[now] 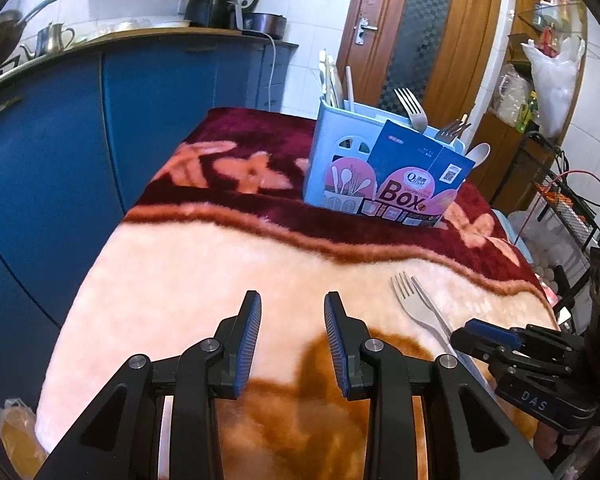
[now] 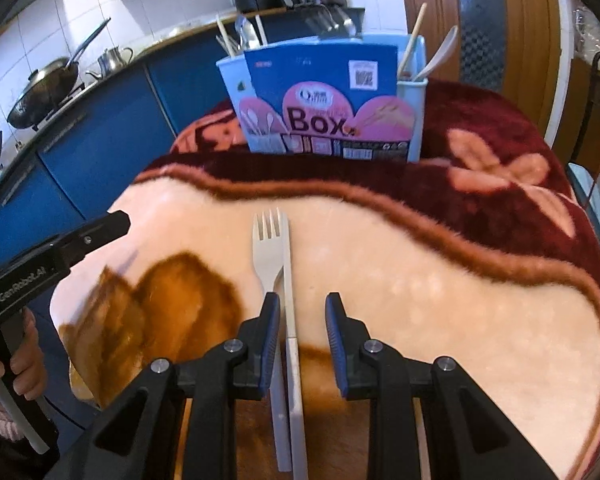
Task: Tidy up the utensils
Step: 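Move both open tools back over the white plastic fork and metal knife, then grasp the metal knife with the right tool while the left tool grasps the white plastic fork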
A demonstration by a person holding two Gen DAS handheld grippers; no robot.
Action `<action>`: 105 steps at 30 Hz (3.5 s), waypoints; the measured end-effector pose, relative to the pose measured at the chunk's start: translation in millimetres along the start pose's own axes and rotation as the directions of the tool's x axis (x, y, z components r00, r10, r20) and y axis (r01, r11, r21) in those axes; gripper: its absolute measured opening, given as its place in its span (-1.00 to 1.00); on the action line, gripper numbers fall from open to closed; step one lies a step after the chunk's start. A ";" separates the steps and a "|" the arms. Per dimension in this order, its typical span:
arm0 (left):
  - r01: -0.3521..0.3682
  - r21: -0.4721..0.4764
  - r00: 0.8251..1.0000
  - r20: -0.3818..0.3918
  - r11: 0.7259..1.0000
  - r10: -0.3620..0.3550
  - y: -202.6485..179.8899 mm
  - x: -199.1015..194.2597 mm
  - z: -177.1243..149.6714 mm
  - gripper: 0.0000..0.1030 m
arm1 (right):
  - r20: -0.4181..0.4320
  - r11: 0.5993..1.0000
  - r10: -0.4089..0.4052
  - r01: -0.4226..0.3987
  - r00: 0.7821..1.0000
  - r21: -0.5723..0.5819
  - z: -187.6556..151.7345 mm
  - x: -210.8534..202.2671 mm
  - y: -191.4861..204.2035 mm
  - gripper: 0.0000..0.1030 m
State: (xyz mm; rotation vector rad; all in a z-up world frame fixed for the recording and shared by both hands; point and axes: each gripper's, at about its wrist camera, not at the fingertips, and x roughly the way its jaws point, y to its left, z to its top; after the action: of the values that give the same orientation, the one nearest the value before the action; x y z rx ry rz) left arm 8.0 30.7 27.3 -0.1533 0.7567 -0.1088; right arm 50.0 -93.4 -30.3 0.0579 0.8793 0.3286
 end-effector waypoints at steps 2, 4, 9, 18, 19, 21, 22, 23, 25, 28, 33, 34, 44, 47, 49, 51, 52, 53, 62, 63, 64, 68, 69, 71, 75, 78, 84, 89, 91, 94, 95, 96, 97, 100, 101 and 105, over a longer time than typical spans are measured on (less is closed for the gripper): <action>0.001 -0.005 1.000 -0.003 1.000 -0.001 0.7 0.5 -0.7 -0.35 | -0.012 1.000 -0.006 0.006 1.000 -0.006 3.5 2.6 0.8 -0.49; 0.002 -0.005 1.000 -0.005 1.000 -0.002 0.3 1.1 -0.9 -0.35 | -0.028 1.000 -0.007 0.006 1.000 -0.014 7.4 5.0 1.7 -0.49; 0.007 0.000 1.000 -0.002 1.000 -0.007 -1.7 0.4 -1.9 -0.35 | -0.091 1.000 0.006 -0.007 0.996 -0.009 20.2 12.9 -2.1 -0.49; 0.015 0.009 1.000 -0.004 1.000 -0.015 -6.4 -0.2 -1.5 -0.35 | -0.168 0.999 -0.027 0.020 0.985 -0.048 23.9 24.8 -1.7 -0.59; 0.017 0.009 1.000 -0.006 1.000 -0.017 -7.2 0.3 -1.3 -0.35 | -0.170 0.998 -0.029 0.020 0.985 -0.053 24.4 26.4 -0.6 -0.61; 0.021 0.013 1.000 -0.012 1.000 -0.021 -9.2 1.9 -1.2 -0.35 | -0.170 0.998 -0.026 0.018 0.985 -0.053 25.8 28.9 -0.8 -0.71; 0.023 0.016 1.000 -0.014 1.000 -0.023 -10.6 2.1 -1.4 -0.35 | -0.169 0.999 -0.022 0.013 0.985 -0.049 26.2 29.5 -1.9 -0.80; 0.025 0.018 1.000 -0.016 1.000 -0.025 -11.4 2.4 -1.5 -0.35 | -0.166 0.999 -0.018 0.011 0.986 -0.045 26.2 29.9 -2.8 -0.84; 0.030 0.023 0.999 -0.021 0.999 -0.029 -14.5 3.0 -2.2 -0.35 | -0.155 1.000 -0.005 0.000 0.988 -0.030 24.7 28.2 -6.5 -0.88; 0.048 0.024 0.998 -0.040 0.999 -0.047 -19.1 6.1 -3.3 -0.35 | -0.118 1.000 0.008 -0.008 0.993 0.004 20.0 19.0 -14.9 -0.88; 0.083 0.036 0.993 -0.082 0.996 -0.079 -33.3 13.5 -4.5 -0.35 | -0.037 0.998 0.030 -0.028 0.999 0.059 13.5 -5.4 -29.3 -0.88; 0.092 0.037 0.992 -0.092 0.995 -0.088 -36.4 14.8 -4.6 -0.35 | -0.024 0.998 0.030 -0.029 0.999 0.064 12.9 -9.6 -30.9 -0.88; 0.176 0.059 0.964 -0.213 0.983 -0.159 -78.5 31.3 -7.1 -0.35 | 0.091 0.992 0.052 -0.061 0.994 0.106 0.0 -39.0 -48.7 -0.88; 0.218 0.049 0.942 -0.273 0.975 -0.197 -91.7 39.4 -5.4 -0.35 | 0.113 0.991 0.057 -0.070 0.992 0.116 -3.8 -42.8 -53.9 -0.88; 0.221 0.040 0.932 -0.304 0.974 -0.199 -96.3 43.9 -4.4 -0.35 | 0.126 0.990 0.057 -0.072 0.990 0.119 -5.6 -45.8 -57.7 -0.88; 0.202 0.042 0.926 -0.334 0.978 -0.177 -101.2 49.4 -2.1 -0.35 | 0.140 0.989 0.063 -0.081 0.988 0.125 -7.2 -48.5 -61.7 -0.88; 0.197 0.042 0.923 -0.345 0.979 -0.171 -102.9 51.4 -0.7 -0.35 | 0.145 0.988 0.066 -0.085 0.987 0.127 -8.2 -49.7 -63.2 -0.88; 0.197 0.040 0.918 -0.359 0.980 -0.169 -104.8 53.5 1.2 -0.35 | 0.151 0.988 0.069 -0.089 0.986 0.128 -8.8 -50.7 -64.9 -0.88; 0.197 0.015 0.871 -0.462 0.980 -0.168 -118.3 74.4 0.0 -0.35 | 0.177 0.984 0.091 -0.116 0.980 0.138 -13.4 -54.2 -74.2 -0.88; 0.195 0.014 0.871 -0.463 0.981 -0.167 -118.7 76.1 -0.8 -0.36 | 0.182 0.983 0.093 -0.119 0.979 0.138 -13.8 -54.9 -74.5 -0.88; 0.195 0.014 0.872 -0.461 0.981 -0.167 -118.9 77.3 -0.6 -0.36 | 0.184 0.983 0.095 -0.121 0.978 0.138 -14.8 -55.7 -75.0 -0.88; 0.185 -0.009 0.875 -0.455 0.983 -0.169 -113.5 80.8 3.9 -0.62 | 0.197 0.982 0.100 -0.129 0.975 0.138 -16.3 -58.2 -76.2 -0.88; 0.183 -0.013 0.875 -0.454 0.983 -0.169 -111.5 81.8 5.1 -0.69 | 0.200 0.982 0.102 -0.131 0.974 0.139 -16.2 -58.6 -76.1 -0.88; 0.190 -0.032 0.876 -0.446 0.981 -0.184 -106.5 82.3 6.0 -0.73 | 0.204 0.981 0.104 -0.134 0.973 0.139 -16.1 -59.2 -75.4 -0.88; 0.188 -0.018 0.892 -0.415 0.982 -0.179 -104.7 78.0 5.6 -0.84 | 0.210 0.982 0.108 -0.138 0.972 0.133 -15.3 -60.6 -72.6 -0.88; 0.186 0.002 0.909 -0.381 0.983 -0.171 -103.5 72.6 4.9 -0.88 | 0.214 0.982 0.107 -0.137 0.971 0.130 -13.9 -61.3 -69.2 -0.88; 0.190 0.009 0.927 -0.330 0.982 -0.177 -94.2 58.4 6.6 -0.88 | 0.226 0.983 0.108 -0.137 0.968 0.118 -9.9 -63.2 -61.0 -0.88; 0.190 0.020 0.944 -0.277 0.982 -0.177 -87.0 44.6 11.1 -0.88 | 0.241 0.985 0.110 -0.138 0.964 0.102 -5.7 -65.5 -52.0 -0.88; 0.194 0.019 0.948 -0.261 0.981 -0.183 -83.5 40.0 12.8 -0.88 | 0.250 0.986 0.111 -0.138 0.962 0.095 -3.7 -67.0 -48.5 -0.88; 0.197 0.023 0.956 -0.228 0.980 -0.187 -79.5 32.1 15.7 -0.88 | 0.265 0.987 0.108 -0.136 0.958 0.087 -0.7 -69.3 -43.9 -0.88; 0.194 0.028 0.960 -0.213 0.981 -0.184 -78.3 29.0 17.1 -0.88 | 0.269 0.987 0.107 -0.134 0.957 0.084 0.1 -69.8 -42.8 -0.88; 0.192 0.031 0.963 -0.200 0.981 -0.182 -77.9 26.2 18.0 -0.88 | 0.274 0.988 0.106 -0.133 0.956 0.081 1.1 -70.4 -41.1 -0.88; 0.191 0.033 0.965 -0.191 0.981 -0.182 -77.0 24.3 19.0 -0.88 | 0.280 0.988 0.104 -0.131 0.954 0.078 1.9 -71.2 -39.4 -0.88; 0.191 0.038 0.969 -0.164 0.981 -0.183 -74.0 18.5 21.7 -0.88 | 0.298 0.989 0.099 -0.127 0.949 0.074 4.7 -73.0 -35.9 -0.88; 0.190 0.040 0.971 -0.154 0.981 -0.182 -73.1 16.5 23.0 -0.88 | 0.304 0.989 0.099 -0.127 0.948 0.074 5.7 -73.7 -35.2 -0.88; 0.192 0.048 0.975 -0.119 0.980 -0.186 -70.3 10.5 27.4 -0.88 | 0.326 0.991 0.088 -0.117 0.941 0.068 10.8 -76.9 -31.5 -0.88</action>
State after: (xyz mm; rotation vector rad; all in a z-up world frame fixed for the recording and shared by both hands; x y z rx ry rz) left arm 31.5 -37.3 52.3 -0.1639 0.8515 -0.3229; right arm 20.9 -145.9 28.2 0.2329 0.5655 0.3662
